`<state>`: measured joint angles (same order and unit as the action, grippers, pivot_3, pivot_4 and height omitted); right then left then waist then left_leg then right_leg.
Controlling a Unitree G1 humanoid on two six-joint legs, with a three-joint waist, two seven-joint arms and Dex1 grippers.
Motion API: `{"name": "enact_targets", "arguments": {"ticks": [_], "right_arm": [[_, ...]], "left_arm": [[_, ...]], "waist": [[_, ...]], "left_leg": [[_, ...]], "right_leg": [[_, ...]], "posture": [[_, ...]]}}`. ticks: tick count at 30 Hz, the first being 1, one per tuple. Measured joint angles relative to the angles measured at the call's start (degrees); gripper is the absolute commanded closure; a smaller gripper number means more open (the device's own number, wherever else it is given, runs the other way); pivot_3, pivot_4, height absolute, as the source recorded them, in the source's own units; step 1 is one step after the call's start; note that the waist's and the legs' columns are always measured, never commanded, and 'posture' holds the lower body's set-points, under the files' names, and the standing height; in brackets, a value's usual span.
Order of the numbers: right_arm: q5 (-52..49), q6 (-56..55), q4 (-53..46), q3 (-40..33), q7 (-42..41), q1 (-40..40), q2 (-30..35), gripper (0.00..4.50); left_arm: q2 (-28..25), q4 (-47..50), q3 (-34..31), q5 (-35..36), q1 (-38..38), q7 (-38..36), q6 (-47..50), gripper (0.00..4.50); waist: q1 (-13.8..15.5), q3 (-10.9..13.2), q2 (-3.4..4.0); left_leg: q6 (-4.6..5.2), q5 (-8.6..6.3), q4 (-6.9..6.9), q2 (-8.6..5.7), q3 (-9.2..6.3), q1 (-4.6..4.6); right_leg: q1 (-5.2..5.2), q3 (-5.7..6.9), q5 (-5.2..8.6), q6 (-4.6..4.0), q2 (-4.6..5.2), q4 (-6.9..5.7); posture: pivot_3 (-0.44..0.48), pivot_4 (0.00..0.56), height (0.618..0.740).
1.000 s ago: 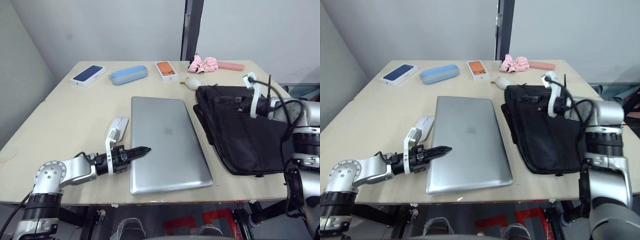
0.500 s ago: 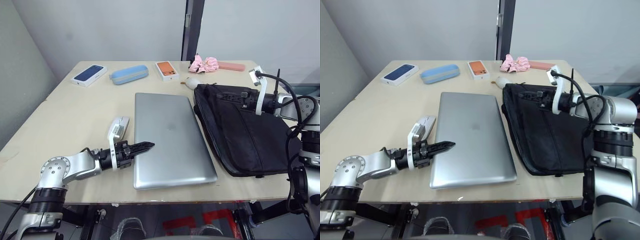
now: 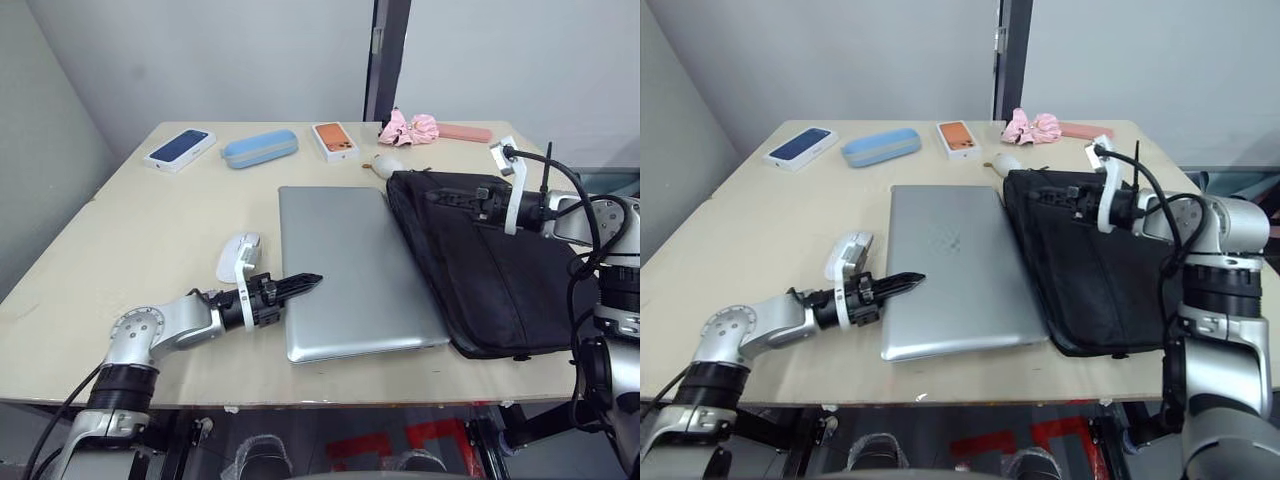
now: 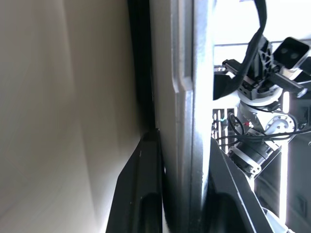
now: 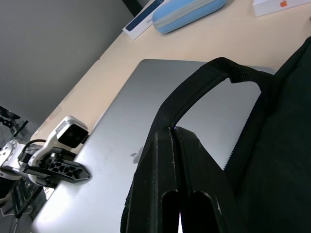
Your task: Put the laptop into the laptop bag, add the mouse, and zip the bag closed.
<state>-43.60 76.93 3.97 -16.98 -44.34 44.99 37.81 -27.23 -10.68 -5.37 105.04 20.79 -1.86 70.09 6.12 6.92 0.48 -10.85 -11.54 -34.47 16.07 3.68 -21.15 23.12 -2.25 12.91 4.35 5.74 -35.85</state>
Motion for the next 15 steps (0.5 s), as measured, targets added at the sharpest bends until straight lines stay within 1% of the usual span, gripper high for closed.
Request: {"name": "enact_targets", "arguments": {"ticks": [4,9,13,15], "right_arm": [[-1.35,0.54,-0.61,-0.11,1.54,-0.70,-1.03,4.48],[-2.87,1.27,-2.15,-0.59,3.79,-0.69,-2.56,4.48],[-4.24,1.69,-2.32,-1.54,6.57,-0.59,-6.05,4.48],[-4.53,1.72,-2.60,-1.54,7.75,-0.59,-7.52,4.48]], "left_arm": [[2.04,-1.03,-0.01,-2.49,2.29,-0.64,-0.09,4.19],[3.76,-2.58,0.14,-6.81,2.94,-2.68,0.45,4.19],[5.93,-4.71,1.78,-14.15,6.96,-7.06,0.93,4.19],[8.20,-7.03,2.52,-17.99,9.87,-9.05,0.98,4.19]], "waist": [[0.01,0.00,0.00],[-0.02,0.00,0.00],[0.30,0.00,0.00],[0.50,0.00,0.00]], "left_leg": [[0.00,0.00,-0.02,0.00,0.00,0.00],[0.00,0.00,0.00,0.00,0.00,0.00],[0.03,0.03,-0.11,0.00,0.00,0.00],[0.04,0.02,-0.20,-0.01,0.00,-0.01]], "right_leg": [[0.00,-0.02,0.00,0.00,0.00,-0.01],[0.00,-0.02,0.00,0.01,0.00,-0.03],[0.00,-0.03,0.00,0.00,0.02,-0.06],[0.00,-0.06,-0.01,0.00,0.02,-0.11]], "posture": [[0.000,0.150,0.740],[0.000,0.150,0.740],[0.000,0.150,0.740],[0.000,0.150,0.740]]}}
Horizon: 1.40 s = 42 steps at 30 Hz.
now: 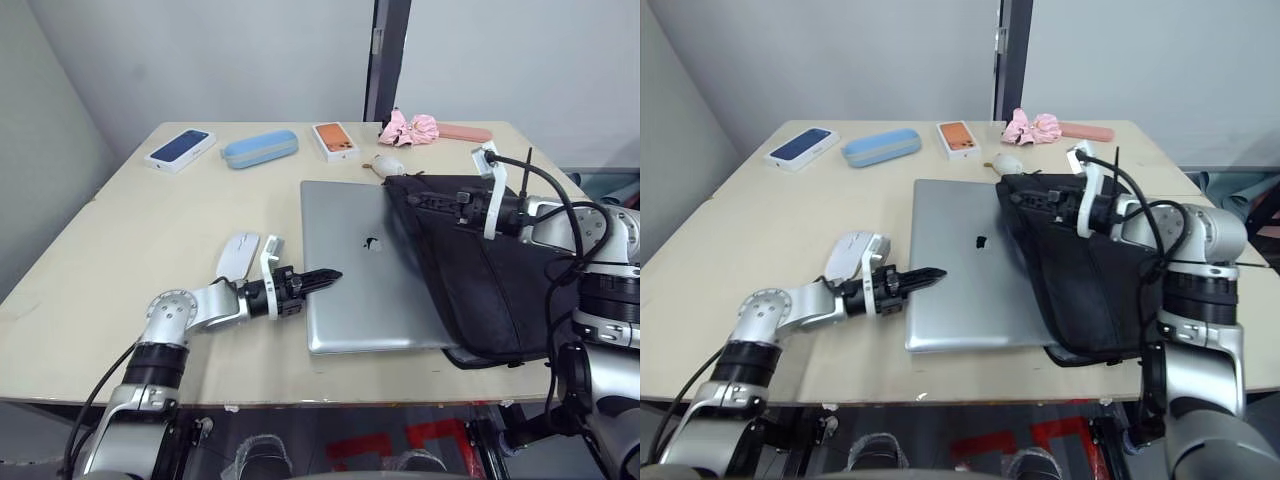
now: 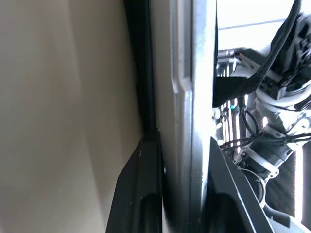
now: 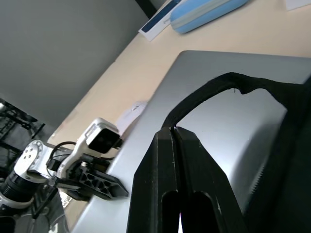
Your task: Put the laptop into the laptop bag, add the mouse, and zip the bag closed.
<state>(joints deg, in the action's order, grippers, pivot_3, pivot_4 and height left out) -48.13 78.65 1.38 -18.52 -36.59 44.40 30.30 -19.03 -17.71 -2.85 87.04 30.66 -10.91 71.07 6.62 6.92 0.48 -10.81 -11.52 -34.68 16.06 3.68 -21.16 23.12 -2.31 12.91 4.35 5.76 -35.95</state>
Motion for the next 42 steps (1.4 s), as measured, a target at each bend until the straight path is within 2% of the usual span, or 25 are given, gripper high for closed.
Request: {"name": "enact_targets", "arguments": {"ticks": [5,12,17,25,30,33,37,39,40,42], "right_arm": [[-1.04,0.06,-1.16,-0.41,2.87,0.03,-2.28,4.48],[-3.33,0.80,-2.09,-1.27,5.67,0.30,-4.84,4.48],[-6.67,2.02,-4.31,-1.70,8.60,2.69,-8.35,4.48],[-6.63,1.93,-4.28,-1.66,9.56,-0.03,-5.00,4.48],[-4.12,-1.18,-4.28,2.25,6.58,-1.36,0.18,4.48],[-1.34,-4.35,-4.00,5.74,3.87,-2.06,3.44,3.66],[5.20,-10.13,-1.94,13.98,-1.38,-2.45,8.85,2.29],[8.09,-11.96,0.43,17.49,-3.26,-2.26,9.64,1.74],[9.33,-12.71,1.51,18.99,-4.15,-2.22,9.66,1.27],[11.68,-14.27,4.27,21.64,-5.63,-1.75,9.62,0.62]], "left_arm": [[5.61,-4.77,0.20,-7.03,3.06,-2.95,-0.30,4.19],[10.23,-6.85,-1.37,-13.72,5.11,-5.13,-1.46,4.19],[17.41,-10.93,-1.85,-19.32,8.04,-5.13,-5.06,4.19],[19.97,-13.02,-6.77,-22.56,9.25,-4.65,-5.90,4.19],[20.53,-13.00,-7.84,-24.03,9.33,-4.68,-5.41,4.19],[20.66,-12.98,-8.45,-24.57,9.34,-4.79,-4.94,4.19],[20.81,-12.93,-9.00,-25.04,9.34,-4.92,-4.51,4.19],[20.84,-12.92,-9.44,-25.44,9.34,-5.08,-4.33,4.19],[20.84,-12.91,-9.56,-25.68,9.34,-5.24,-4.27,4.19],[20.94,-12.89,-9.74,-26.32,9.36,-5.76,-4.21,4.19]], "waist": [[-0.16,0.00,0.00],[-0.09,0.00,0.00],[0.92,0.00,0.00],[0.95,0.00,0.01],[1.03,0.01,0.01],[1.02,0.01,0.01],[0.95,0.01,0.01],[0.82,0.01,0.01],[0.75,0.01,0.01],[0.59,0.01,0.01]], "left_leg": [[0.00,0.00,0.04,0.00,0.01,-0.01],[0.00,0.00,0.02,0.00,0.01,0.00],[0.01,0.00,-0.08,-0.01,0.01,-0.01],[0.00,0.00,0.10,-0.01,0.03,-0.03],[0.00,0.00,0.19,-0.01,0.05,-0.05],[0.00,0.00,0.22,-0.01,0.07,-0.04],[0.00,0.00,0.23,-0.01,0.08,-0.03],[0.00,0.00,0.22,-0.01,0.09,-0.02],[0.00,0.00,0.22,-0.01,0.09,-0.02],[0.00,0.00,0.20,-0.01,0.09,-0.04]], "right_leg": [[0.00,-0.02,-0.01,0.02,0.00,-0.12],[0.00,-0.04,-0.01,0.02,0.00,-0.08],[0.00,-0.06,-0.01,0.02,0.01,-0.07],[0.00,-0.06,-0.13,0.24,0.00,0.00],[-0.01,-0.06,-0.17,0.30,0.00,0.11],[-0.01,-0.06,-0.17,0.30,0.00,0.13],[-0.01,-0.06,-0.17,0.30,0.00,0.24],[-0.01,-0.06,-0.17,0.30,0.00,0.24],[-0.01,-0.07,-0.17,0.30,0.00,0.24],[-0.01,-0.07,-0.17,0.29,0.00,0.23]], "posture": [[0.000,0.150,0.740],[0.000,0.150,0.740],[0.000,0.150,0.740],[0.000,0.150,0.740],[0.000,0.150,0.740],[0.000,0.150,0.740],[0.000,0.150,0.740],[0.000,0.150,0.740],[0.000,0.150,0.740],[0.000,0.150,0.740]]}}
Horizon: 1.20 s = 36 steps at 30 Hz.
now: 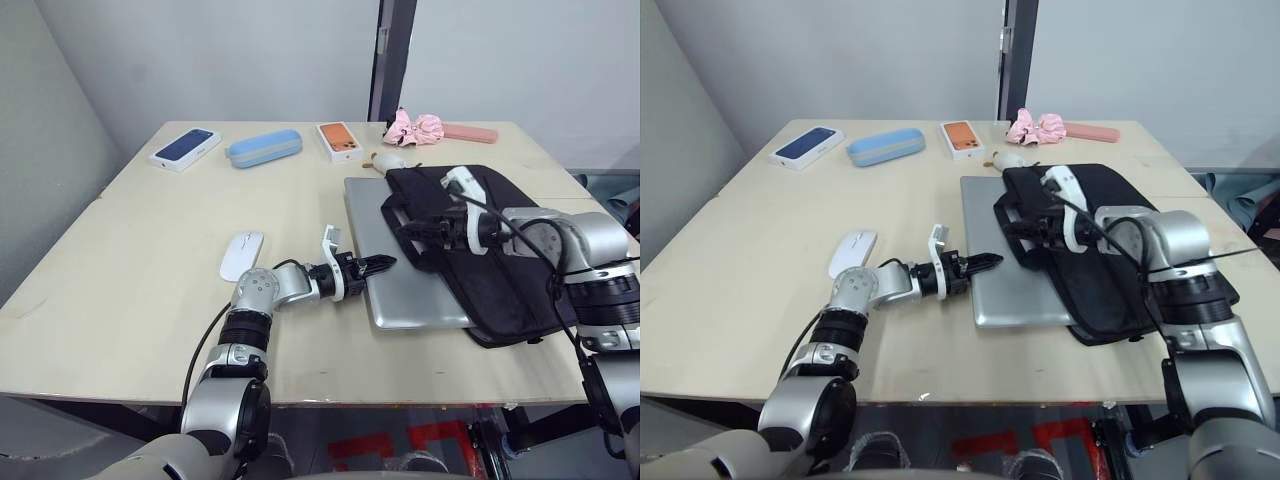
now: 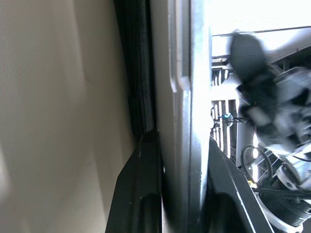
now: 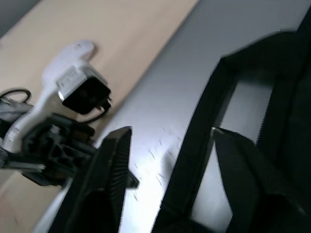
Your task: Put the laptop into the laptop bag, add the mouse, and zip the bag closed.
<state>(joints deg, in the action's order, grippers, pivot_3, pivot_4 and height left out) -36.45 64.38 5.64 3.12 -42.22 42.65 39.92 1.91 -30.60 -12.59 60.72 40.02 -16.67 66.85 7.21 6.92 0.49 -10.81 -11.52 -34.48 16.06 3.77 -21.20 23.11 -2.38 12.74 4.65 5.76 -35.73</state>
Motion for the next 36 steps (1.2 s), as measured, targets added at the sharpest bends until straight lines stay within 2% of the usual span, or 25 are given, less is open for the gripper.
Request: {"name": "enact_targets", "arguments": {"ticks": [1,11,16,18,20,21,24,30,36], "right_arm": [[0.94,-0.59,1.15,0.64,-0.43,0.32,-0.07,0.31],[5.58,-2.82,7.11,2.70,-4.13,4.12,-2.32,0.31],[6.70,-2.89,7.26,3.50,-5.06,4.15,-3.28,1.77],[7.08,-2.84,7.26,3.57,-5.19,4.15,-3.81,2.65],[7.27,-2.79,7.27,3.57,-5.18,4.15,-4.05,3.24],[7.31,-2.78,7.27,3.57,-5.18,4.15,-4.10,3.36],[7.61,-2.08,7.28,3.36,-4.71,4.14,-4.88,4.47],[5.86,1.70,7.39,-1.63,-2.85,4.15,-7.14,4.47],[-0.73,13.99,6.81,-14.26,3.44,10.24,-12.36,4.47]], "left_arm": [[0.10,0.03,-0.07,-0.22,0.02,-0.17,0.04,4.19],[0.62,1.08,-0.74,-1.46,-0.01,-0.38,0.82,4.19],[0.77,1.20,-1.09,-2.06,-0.01,-0.52,1.15,4.19],[0.84,1.21,-1.38,-2.35,0.00,-0.69,1.26,4.19],[0.87,1.21,-1.45,-2.50,0.00,-0.80,1.30,4.19],[0.87,1.21,-1.47,-2.53,0.00,-0.82,1.31,4.19],[0.93,1.21,-1.63,-2.75,0.00,-0.98,1.37,4.19],[1.28,1.21,-2.05,-3.11,0.01,-1.02,1.52,4.19],[1.62,1.21,-2.76,-3.39,0.00,-1.02,1.63,4.19]], "waist": [[0.00,0.00,0.00],[-0.04,0.00,0.00],[-0.04,0.00,0.00],[-0.11,0.00,0.00],[-0.12,0.00,0.00],[-0.12,0.00,0.00],[-0.16,0.00,0.00],[-0.14,0.00,0.00],[-0.36,0.02,0.03]], "left_leg": [[0.00,0.00,-0.02,0.00,-0.01,-0.02],[0.02,0.00,0.00,0.00,-0.01,-0.05],[0.02,0.00,0.02,0.00,-0.01,-0.06],[0.02,0.00,0.02,0.00,-0.01,-0.06],[0.02,0.00,0.02,0.00,-0.01,-0.06],[0.02,0.00,0.02,0.00,-0.01,-0.06],[0.02,0.00,0.03,0.00,-0.01,-0.06],[0.02,0.00,0.05,0.00,-0.01,-0.06],[0.01,0.00,0.08,0.00,-0.01,-0.05]], "right_leg": [[0.00,0.01,0.00,0.00,0.00,0.00],[0.00,0.02,0.00,-0.01,0.00,-0.06],[0.00,0.02,0.00,-0.01,0.00,-0.03],[0.00,0.02,0.00,-0.01,0.00,-0.03],[0.00,0.02,0.00,-0.01,0.00,-0.03],[0.00,0.02,0.00,-0.01,0.00,-0.03],[0.00,0.02,0.00,-0.01,0.00,-0.02],[0.00,0.02,0.00,-0.01,0.00,-0.01],[0.02,0.02,0.00,-0.01,0.00,0.00]], "posture": [[0.000,0.150,0.740],[0.000,0.150,0.740],[0.000,0.150,0.740],[0.000,0.150,0.740],[0.000,0.150,0.740],[0.000,0.150,0.740],[0.000,0.150,0.740],[0.000,0.150,0.740],[0.000,0.150,0.740]]}}
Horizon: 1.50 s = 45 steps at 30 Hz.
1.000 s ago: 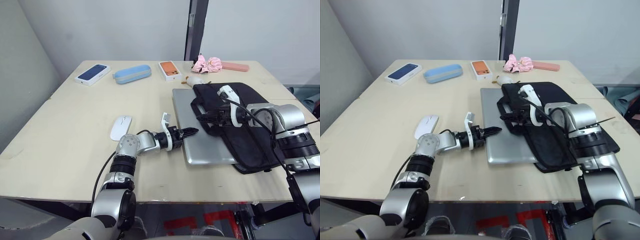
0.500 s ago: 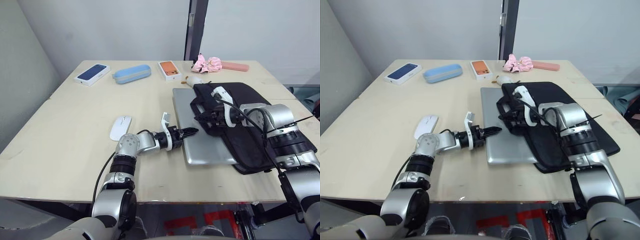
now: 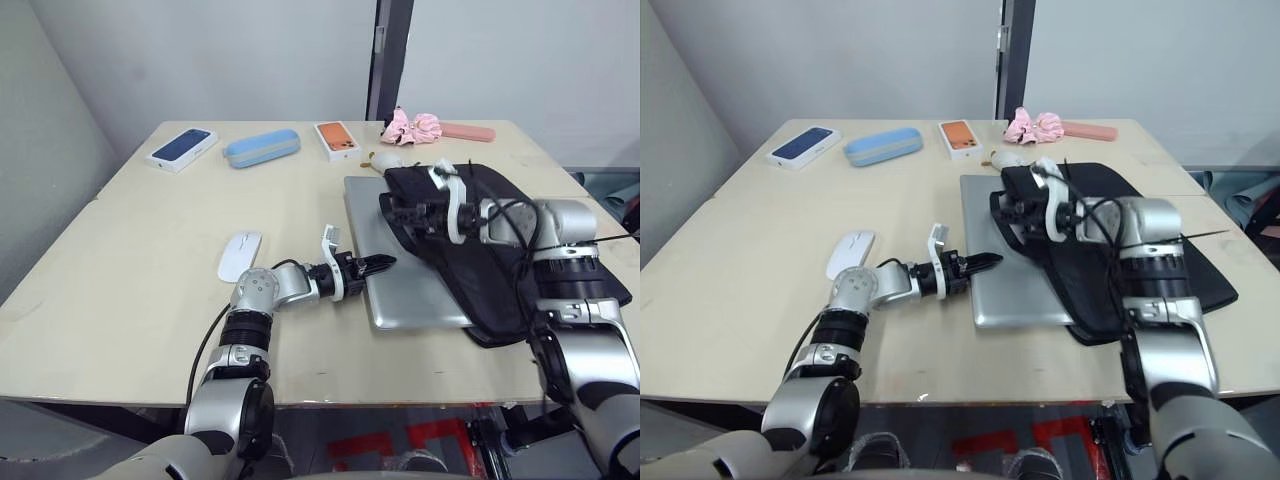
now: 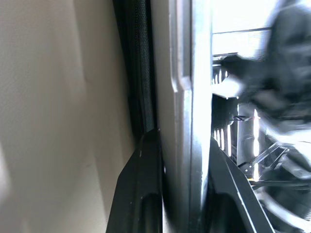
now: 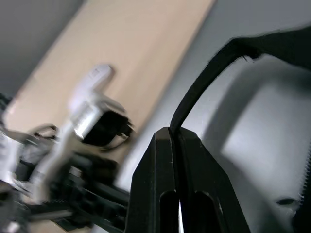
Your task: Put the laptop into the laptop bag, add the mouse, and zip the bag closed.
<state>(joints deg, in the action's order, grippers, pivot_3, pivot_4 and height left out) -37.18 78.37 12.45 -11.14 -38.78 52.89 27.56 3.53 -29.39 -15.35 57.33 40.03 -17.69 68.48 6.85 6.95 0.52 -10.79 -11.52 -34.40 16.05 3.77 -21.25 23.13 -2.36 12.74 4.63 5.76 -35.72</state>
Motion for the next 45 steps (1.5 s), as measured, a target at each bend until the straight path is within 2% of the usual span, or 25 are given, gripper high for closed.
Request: {"name": "enact_targets", "arguments": {"ticks": [10,19,25,45], "right_arm": [[-4.03,12.92,-5.19,-13.77,11.89,5.95,-11.55,4.47],[-10.06,13.84,-8.97,-19.26,21.65,6.04,-17.74,4.47],[-14.13,13.84,-10.80,-21.68,28.08,5.79,-20.72,4.47],[-25.80,13.84,-11.00,-22.73,41.32,3.85,-22.71,4.47]], "left_arm": [[2.23,-2.10,-2.02,-2.09,1.68,0.05,-3.07,4.19],[3.11,-8.97,-3.20,-3.40,5.74,-0.01,-8.36,4.19],[3.18,-9.96,-2.34,-4.03,6.18,-1.09,-9.64,4.19],[3.29,-13.97,-2.40,-4.24,8.40,-2.10,-11.35,4.19]], "waist": [[0.24,0.04,0.06],[0.33,0.08,0.14],[0.47,0.15,0.25],[1.32,0.26,0.44]], "left_leg": [[-0.01,0.01,0.15,0.00,0.00,-0.02],[-0.03,0.02,0.37,0.00,0.01,0.06],[-0.06,0.03,0.40,0.00,0.00,0.06],[-0.14,0.09,0.43,0.00,0.01,0.03]], "right_leg": [[0.01,0.05,-0.01,0.01,0.00,0.15],[0.02,0.10,-0.03,0.06,0.00,0.32],[0.03,0.11,-0.04,0.08,0.00,0.32],[0.03,0.08,-0.19,0.35,0.00,0.33]], "posture": [[0.000,0.150,0.740],[0.000,0.150,0.740],[0.000,0.150,0.740],[0.000,0.150,0.740]]}}
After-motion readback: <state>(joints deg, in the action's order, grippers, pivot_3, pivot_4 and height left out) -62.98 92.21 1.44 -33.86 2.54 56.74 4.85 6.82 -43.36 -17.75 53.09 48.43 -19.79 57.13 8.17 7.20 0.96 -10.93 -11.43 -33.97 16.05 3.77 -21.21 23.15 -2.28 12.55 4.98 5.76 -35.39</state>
